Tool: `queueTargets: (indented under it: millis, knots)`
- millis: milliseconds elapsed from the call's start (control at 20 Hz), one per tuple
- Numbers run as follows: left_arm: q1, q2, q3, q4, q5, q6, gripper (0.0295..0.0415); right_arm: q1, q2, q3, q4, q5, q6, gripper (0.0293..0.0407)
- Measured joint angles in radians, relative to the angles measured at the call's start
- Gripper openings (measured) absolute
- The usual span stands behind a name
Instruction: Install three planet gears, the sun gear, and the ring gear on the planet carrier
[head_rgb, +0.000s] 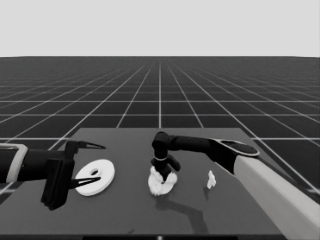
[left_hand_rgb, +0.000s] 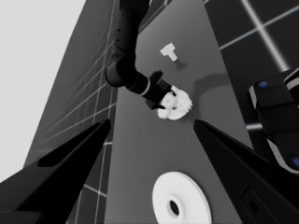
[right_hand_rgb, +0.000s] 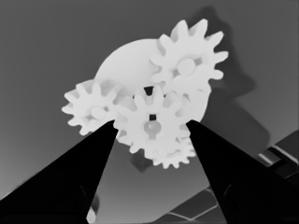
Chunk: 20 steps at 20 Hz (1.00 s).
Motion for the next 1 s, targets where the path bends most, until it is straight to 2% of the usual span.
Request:
queueTargets:
  millis: [450,550,600,700,950,1000]
  knots:
    - [0.000,0.000,0.000,0.000,0.000,0.000,0.0385,0.000,0.000,0.000,0.000,0.000,0.094,0.0310]
    - [0.000,0.000,0.000,0.000,0.000,0.000,0.0385,0.000,0.000,0.000,0.000,0.000,0.104,0.0370]
    - [0.000,0.000,0.000,0.000,0.000,0.000,0.0385,0.000,0.000,0.000,0.000,0.000,0.106,0.0380]
    - [0.000,0.000,0.000,0.000,0.000,0.000,0.0385,0.000,0.000,0.000,0.000,0.000,0.108,0.0384]
    - [0.000,0.000,0.000,0.000,0.000,0.000,0.0385,0.000,0.000,0.000,0.000,0.000,0.109,0.0385]
    - [0.000,0.000,0.000,0.000,0.000,0.000,0.0385,0.101,-0.028,0.106,0.116,-0.059,-0.248,0.0393]
